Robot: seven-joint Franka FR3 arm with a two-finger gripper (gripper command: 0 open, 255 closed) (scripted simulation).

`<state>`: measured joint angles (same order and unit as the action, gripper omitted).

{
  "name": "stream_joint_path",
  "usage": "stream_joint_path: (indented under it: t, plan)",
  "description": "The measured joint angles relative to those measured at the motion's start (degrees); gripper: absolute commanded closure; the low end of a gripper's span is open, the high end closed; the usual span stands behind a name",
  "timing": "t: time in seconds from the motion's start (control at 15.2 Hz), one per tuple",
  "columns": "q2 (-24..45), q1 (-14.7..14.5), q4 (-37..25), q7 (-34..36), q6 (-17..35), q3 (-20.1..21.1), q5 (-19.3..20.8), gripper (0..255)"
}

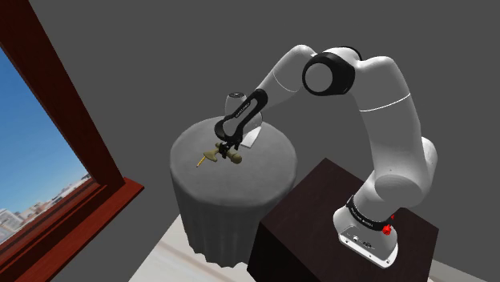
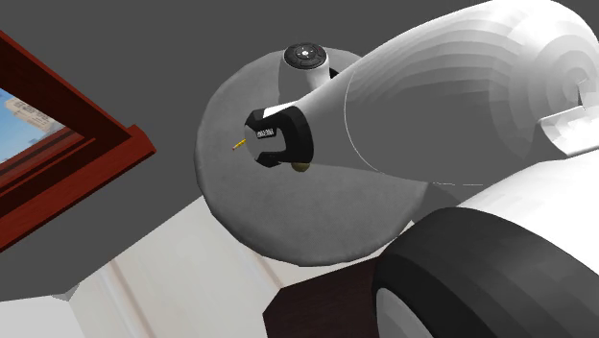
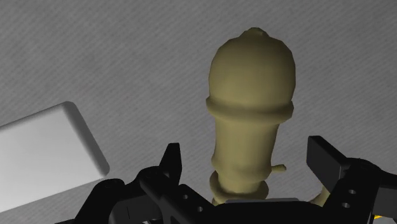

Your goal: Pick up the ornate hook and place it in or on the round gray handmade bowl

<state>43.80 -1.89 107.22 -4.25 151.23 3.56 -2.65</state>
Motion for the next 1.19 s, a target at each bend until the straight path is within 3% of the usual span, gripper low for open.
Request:
stream_joint_path:
  t: [0.66, 1.19]
  plan:
    - [0.0, 0.0, 0.0, 0.0, 0.0, 0.0, 0.0, 255]
    - [-4.7, 0.1, 1.6, 0.1, -3.1, 0.1, -0.1, 255]
